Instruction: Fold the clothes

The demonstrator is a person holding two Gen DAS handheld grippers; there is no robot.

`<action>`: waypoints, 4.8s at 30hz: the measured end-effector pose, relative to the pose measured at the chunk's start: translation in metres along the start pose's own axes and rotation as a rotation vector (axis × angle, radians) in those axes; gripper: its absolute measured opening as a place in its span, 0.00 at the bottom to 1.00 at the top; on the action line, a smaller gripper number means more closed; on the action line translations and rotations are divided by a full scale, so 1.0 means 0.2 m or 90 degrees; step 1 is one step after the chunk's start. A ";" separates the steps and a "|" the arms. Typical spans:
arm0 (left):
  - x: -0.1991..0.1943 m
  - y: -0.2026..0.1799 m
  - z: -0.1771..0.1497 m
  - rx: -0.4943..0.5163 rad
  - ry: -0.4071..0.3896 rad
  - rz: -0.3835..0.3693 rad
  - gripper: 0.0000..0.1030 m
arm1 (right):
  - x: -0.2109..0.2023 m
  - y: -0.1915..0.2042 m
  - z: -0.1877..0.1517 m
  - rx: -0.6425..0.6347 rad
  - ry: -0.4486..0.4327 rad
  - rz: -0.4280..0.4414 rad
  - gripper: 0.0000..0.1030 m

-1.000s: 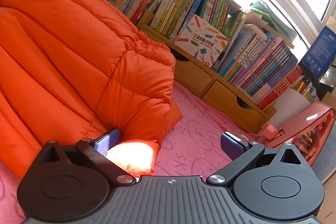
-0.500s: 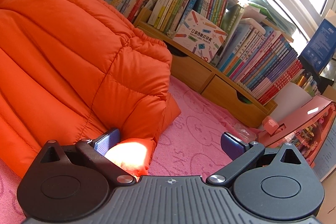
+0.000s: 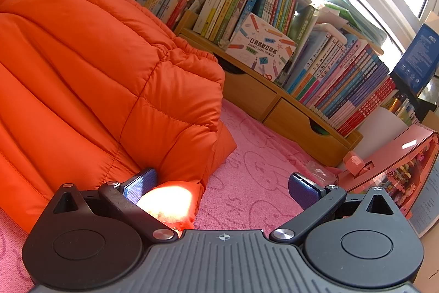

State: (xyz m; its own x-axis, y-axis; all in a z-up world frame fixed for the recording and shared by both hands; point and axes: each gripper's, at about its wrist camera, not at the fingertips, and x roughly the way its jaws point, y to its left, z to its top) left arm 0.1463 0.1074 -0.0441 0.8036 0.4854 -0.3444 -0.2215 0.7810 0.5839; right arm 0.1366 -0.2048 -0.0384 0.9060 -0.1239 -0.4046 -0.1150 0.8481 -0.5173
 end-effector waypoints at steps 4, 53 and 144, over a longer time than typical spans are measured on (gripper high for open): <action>0.00 0.00 0.00 0.000 0.000 0.000 1.00 | 0.00 0.00 0.00 0.000 0.000 0.000 0.99; 0.01 -0.01 0.00 -0.004 -0.003 -0.014 1.00 | 0.12 0.61 0.64 -0.160 -0.175 -0.026 0.99; 0.56 -0.04 0.37 -0.076 0.080 -0.101 1.00 | 0.65 -0.04 0.32 0.099 0.058 0.020 0.99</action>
State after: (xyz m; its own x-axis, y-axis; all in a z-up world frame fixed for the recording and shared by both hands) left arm 0.2795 0.1269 -0.0334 0.7605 0.3923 -0.5174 -0.1678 0.8885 0.4271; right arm 0.2806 -0.1950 -0.0383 0.8614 -0.1365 -0.4893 -0.0721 0.9207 -0.3837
